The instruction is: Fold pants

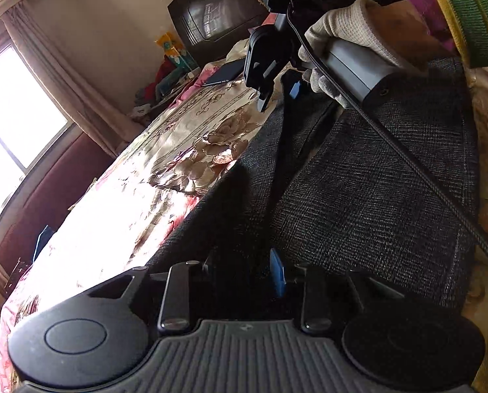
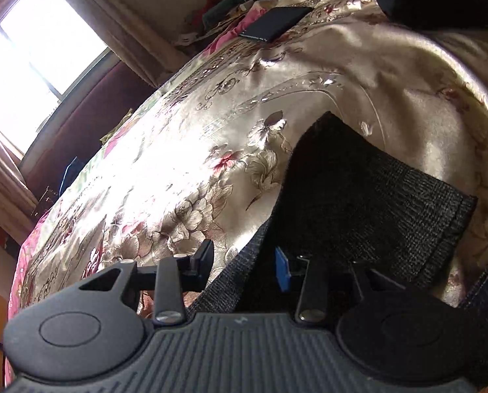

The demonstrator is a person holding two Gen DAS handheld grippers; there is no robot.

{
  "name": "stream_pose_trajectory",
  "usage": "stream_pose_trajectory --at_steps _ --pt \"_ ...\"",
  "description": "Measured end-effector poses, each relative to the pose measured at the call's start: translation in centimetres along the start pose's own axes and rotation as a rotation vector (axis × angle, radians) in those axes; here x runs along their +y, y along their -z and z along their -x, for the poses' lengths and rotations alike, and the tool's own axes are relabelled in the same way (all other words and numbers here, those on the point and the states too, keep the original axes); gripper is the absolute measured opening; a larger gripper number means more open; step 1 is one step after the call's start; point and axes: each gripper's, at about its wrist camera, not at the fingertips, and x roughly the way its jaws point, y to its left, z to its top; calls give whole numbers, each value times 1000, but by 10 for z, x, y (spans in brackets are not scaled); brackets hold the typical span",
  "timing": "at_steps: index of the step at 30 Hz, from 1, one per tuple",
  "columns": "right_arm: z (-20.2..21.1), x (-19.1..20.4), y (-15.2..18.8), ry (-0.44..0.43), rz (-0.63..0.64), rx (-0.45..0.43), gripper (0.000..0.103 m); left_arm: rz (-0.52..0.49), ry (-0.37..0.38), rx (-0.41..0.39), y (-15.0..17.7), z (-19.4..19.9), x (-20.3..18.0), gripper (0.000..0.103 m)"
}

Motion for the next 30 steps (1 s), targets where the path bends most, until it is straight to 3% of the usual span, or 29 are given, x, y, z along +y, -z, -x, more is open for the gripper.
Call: stream_pose_trajectory --at_steps 1,6,11,14,15,18,21,23,26,30 --pt "-6 -4 -2 -3 -28 8 5 -3 -3 8 -1 -2 0 46" --pt "9 -2 -13 -77 -37 7 4 -13 -29 33 2 6 12 46" --pt "117 9 -28 -343 -9 -121 4 -42 -77 -7 -15 33 16 48" --pt "186 -10 -14 -402 22 -189 4 -40 -78 -52 -17 56 8 54" --pt "198 -19 -7 -395 26 -198 4 -37 -64 -56 -16 61 4 57" --pt "212 -61 22 -264 24 -178 4 -64 2 -23 -7 66 -20 59" --pt "182 -116 48 -144 -108 -74 4 -116 87 34 -1 57 -46 59" --pt "172 -135 63 -110 -142 -51 5 -152 79 40 -2 53 -57 59" --pt "167 -152 70 -140 -197 -59 9 -129 86 50 -8 48 -56 59" --pt "160 -164 55 -200 -268 -117 11 -103 88 64 -10 42 -58 59"
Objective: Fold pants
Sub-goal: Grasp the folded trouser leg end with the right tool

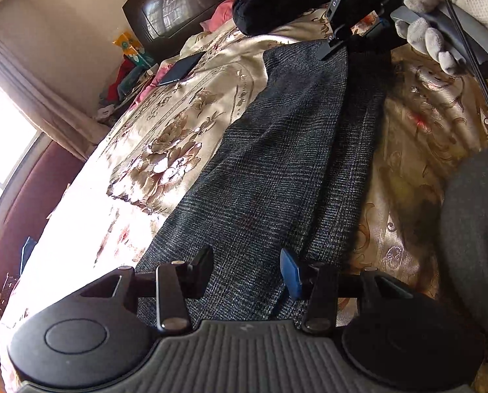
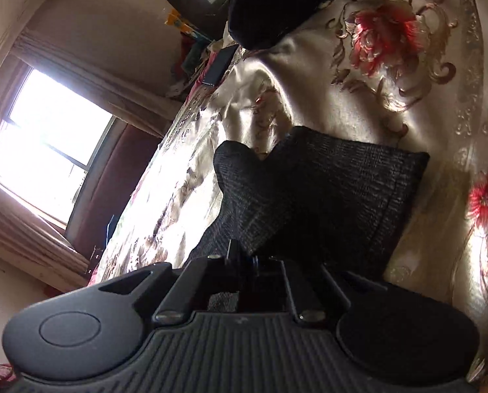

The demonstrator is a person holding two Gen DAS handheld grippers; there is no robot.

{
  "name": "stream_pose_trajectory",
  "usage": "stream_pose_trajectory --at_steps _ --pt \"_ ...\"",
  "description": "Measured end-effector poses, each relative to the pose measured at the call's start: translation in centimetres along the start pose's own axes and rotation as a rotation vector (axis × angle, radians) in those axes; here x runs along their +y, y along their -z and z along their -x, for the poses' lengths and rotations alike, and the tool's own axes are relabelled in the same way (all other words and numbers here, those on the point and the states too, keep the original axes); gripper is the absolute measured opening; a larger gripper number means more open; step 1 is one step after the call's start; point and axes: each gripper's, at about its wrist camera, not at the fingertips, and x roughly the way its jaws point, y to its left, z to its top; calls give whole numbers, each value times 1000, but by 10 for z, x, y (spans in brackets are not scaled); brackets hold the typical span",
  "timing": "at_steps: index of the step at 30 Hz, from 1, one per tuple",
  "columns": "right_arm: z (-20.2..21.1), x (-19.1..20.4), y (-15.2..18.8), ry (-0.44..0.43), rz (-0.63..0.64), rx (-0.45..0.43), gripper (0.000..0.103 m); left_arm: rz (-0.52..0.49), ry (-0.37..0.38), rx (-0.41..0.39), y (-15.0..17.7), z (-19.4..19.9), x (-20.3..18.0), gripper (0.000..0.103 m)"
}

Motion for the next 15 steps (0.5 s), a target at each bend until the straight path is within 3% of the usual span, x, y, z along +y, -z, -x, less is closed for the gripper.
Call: stream_pose_trajectory --at_steps 4,6,9,13,15 --pt "-9 -13 -15 -82 -133 -41 11 -26 -7 -1 -5 1 -7 59" --pt "-8 -10 -22 -100 -145 -50 5 -41 -6 -6 -8 3 -9 59" --pt "17 3 -24 -148 -99 -107 5 -66 -4 -18 -11 5 -14 59" --pt "57 20 -10 -57 131 -281 10 -78 13 -4 -7 3 -20 59" --pt "48 0 -13 -27 81 -208 11 -85 8 -3 -6 2 -23 59"
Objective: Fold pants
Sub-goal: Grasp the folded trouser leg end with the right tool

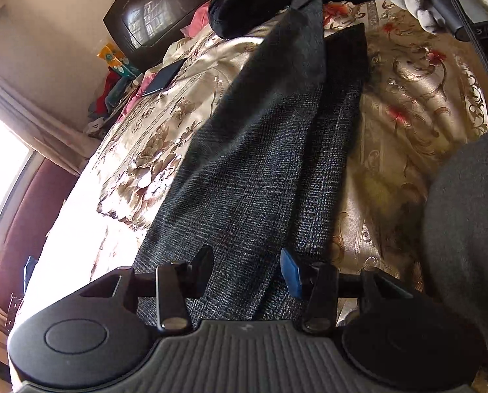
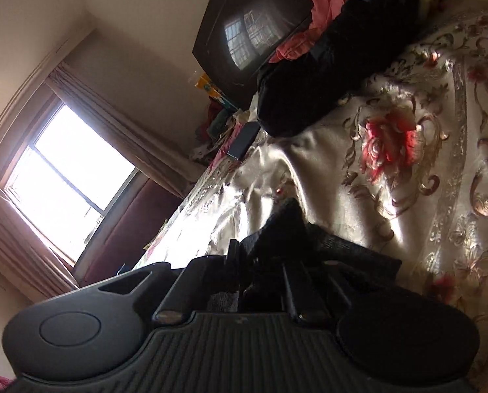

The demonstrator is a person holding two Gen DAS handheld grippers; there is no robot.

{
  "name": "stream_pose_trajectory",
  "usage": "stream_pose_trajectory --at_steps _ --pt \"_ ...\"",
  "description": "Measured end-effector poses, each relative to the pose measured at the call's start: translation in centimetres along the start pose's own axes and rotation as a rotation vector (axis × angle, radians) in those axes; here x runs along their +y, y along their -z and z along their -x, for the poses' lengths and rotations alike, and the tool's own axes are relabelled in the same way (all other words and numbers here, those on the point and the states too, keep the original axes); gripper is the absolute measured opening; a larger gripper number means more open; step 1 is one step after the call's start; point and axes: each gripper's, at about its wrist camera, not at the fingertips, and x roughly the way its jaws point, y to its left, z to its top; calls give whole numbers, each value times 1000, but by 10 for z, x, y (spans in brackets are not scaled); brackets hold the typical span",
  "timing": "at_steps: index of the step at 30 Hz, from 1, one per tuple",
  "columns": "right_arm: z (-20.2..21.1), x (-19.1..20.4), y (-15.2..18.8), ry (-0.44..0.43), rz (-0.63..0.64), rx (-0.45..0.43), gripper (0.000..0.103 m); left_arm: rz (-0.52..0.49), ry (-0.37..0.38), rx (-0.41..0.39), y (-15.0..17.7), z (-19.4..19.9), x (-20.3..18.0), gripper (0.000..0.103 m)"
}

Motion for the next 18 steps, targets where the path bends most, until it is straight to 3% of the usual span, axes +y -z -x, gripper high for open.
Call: stream_pose_trajectory --at_steps 3,7,10,12,18 --pt "-11 -35 4 29 -163 70 12 3 2 5 -4 0 1 59" --pt "-18 -45 3 40 -206 80 13 -23 -3 8 -6 -1 -1 59" --pt "-25 -35 -4 5 -185 110 13 -29 -6 4 -11 -2 -2 59" --pt "-26 -19 -11 -14 -145 115 5 -10 -4 -8 -15 -1 1 60" --pt "-25 35 -36 -139 -79 106 5 20 -50 -93 -38 -5 -8 66"
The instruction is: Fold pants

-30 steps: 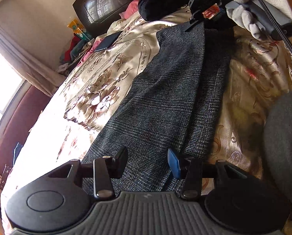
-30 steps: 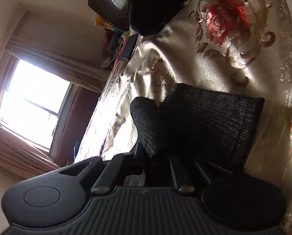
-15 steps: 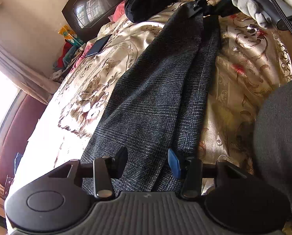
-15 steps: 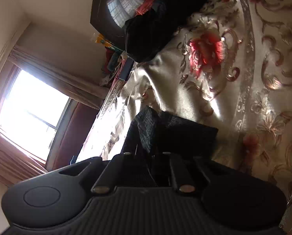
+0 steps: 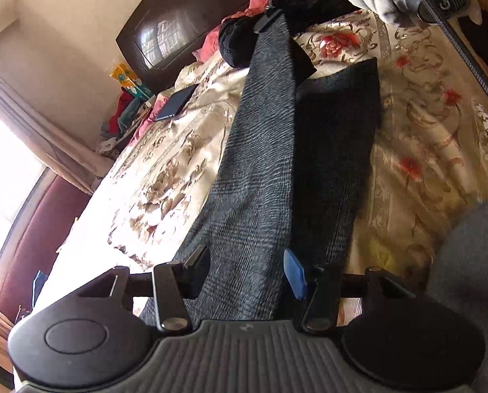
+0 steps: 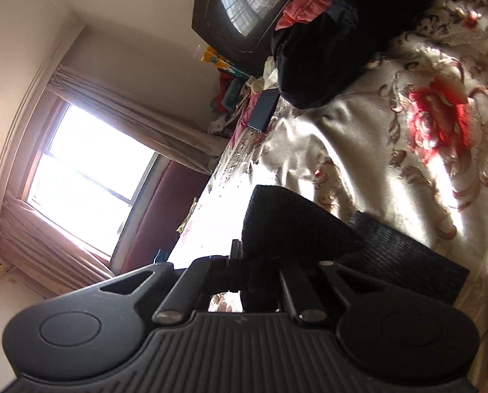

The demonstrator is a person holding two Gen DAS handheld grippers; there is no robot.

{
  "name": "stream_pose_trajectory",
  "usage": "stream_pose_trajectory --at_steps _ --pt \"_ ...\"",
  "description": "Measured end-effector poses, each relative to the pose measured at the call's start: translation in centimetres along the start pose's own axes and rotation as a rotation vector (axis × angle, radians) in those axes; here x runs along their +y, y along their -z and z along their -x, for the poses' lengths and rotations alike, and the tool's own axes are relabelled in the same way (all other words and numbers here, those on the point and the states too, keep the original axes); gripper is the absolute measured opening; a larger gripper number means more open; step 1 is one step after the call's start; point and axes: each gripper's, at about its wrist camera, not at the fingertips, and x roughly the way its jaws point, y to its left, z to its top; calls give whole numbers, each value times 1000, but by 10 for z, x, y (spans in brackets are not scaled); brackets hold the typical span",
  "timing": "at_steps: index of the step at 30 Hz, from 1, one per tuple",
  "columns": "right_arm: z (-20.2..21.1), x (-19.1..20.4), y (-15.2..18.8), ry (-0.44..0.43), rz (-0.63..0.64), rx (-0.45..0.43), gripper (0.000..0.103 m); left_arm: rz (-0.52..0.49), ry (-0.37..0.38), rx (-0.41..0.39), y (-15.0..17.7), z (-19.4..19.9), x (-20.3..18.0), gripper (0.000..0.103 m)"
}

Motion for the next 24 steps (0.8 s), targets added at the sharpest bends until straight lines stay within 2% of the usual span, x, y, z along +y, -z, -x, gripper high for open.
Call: stream_pose_trajectory --at_steps 3,5,6,7,8,9,12,14,15,17,19,21,22,24 --pt "-4 20 -5 -39 14 13 5 13 -18 -15 -9 -11 -8 67" --pt "-4 30 -6 -68 22 16 5 -17 -90 -6 -13 -25 -11 67" --pt "-2 36 -7 -81 28 16 5 -17 -110 6 -14 -30 -9 63" --pt "-1 40 -8 -87 43 16 5 0 -109 18 -14 -33 -3 40" --pt "-1 44 -10 -87 58 15 5 24 -109 33 -16 -33 7 27" --pt "-1 47 -13 -92 77 17 5 37 -114 29 -17 -30 14 23" --pt "3 54 -22 -131 132 -5 5 35 -186 -37 -22 -10 33 23" --pt "13 55 -19 -148 195 -35 5 20 -177 -48 -22 -3 33 23" --pt "18 50 -14 -125 217 -35 5 8 -160 -40 -20 -3 28 23" --pt "23 23 -3 -60 164 8 5 -50 -101 -2 -8 -10 8 23" --pt "21 -15 10 60 96 69 5 -101 -21 52 5 -21 -14 23" --pt "20 -49 22 162 41 113 5 -155 -27 55 13 -23 -30 18" --pt "22 -60 26 176 7 115 9 -181 -35 53 12 -23 -33 18" --pt "25 -74 28 166 -64 104 9 -151 -16 60 9 -23 -27 18"
